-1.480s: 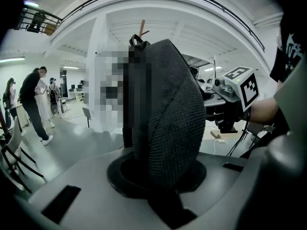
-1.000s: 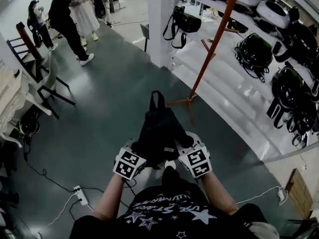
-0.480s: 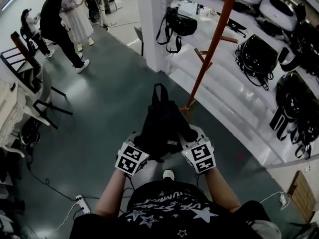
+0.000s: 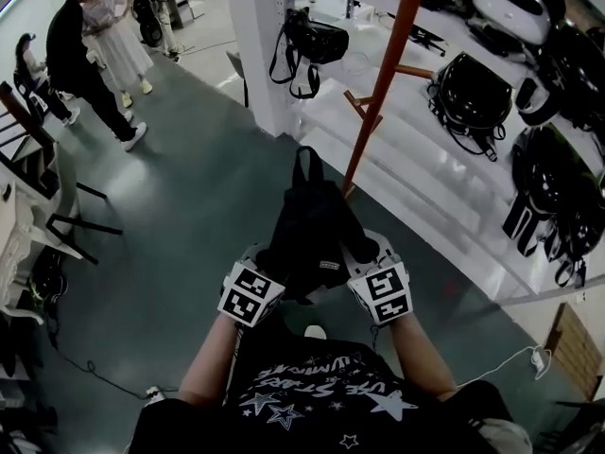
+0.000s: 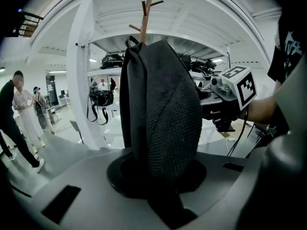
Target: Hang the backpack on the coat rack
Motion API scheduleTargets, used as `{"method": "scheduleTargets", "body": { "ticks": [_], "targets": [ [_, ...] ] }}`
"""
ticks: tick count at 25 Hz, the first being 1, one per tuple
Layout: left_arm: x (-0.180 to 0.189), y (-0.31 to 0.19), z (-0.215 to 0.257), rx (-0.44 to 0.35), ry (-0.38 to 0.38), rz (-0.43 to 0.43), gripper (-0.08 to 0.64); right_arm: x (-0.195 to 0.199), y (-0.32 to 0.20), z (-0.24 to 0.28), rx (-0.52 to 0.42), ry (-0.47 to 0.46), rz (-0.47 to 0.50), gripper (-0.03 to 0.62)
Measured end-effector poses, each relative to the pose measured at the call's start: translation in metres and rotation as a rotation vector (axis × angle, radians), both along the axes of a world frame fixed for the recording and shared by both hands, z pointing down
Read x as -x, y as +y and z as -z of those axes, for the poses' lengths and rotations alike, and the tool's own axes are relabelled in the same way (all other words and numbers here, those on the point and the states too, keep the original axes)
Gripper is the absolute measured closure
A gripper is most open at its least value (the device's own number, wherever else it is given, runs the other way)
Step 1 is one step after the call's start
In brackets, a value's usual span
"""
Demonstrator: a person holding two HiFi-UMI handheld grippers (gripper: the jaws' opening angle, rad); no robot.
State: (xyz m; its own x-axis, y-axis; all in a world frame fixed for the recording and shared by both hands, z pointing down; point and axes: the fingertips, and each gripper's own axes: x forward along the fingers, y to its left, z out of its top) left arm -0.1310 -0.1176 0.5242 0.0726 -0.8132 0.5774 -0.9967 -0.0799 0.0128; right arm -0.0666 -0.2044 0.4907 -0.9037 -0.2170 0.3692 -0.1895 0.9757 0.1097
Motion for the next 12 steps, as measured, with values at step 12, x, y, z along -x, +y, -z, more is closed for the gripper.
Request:
{"method": "scheduleTargets", "body": {
  "ticks": [12],
  "targets": [
    [0.040,-0.107,0.004,0.007,0.049,-0.316,0.471,0.017,-0.083,0.006,-0.001,0.022,-0.323,0.531]
  ]
}}
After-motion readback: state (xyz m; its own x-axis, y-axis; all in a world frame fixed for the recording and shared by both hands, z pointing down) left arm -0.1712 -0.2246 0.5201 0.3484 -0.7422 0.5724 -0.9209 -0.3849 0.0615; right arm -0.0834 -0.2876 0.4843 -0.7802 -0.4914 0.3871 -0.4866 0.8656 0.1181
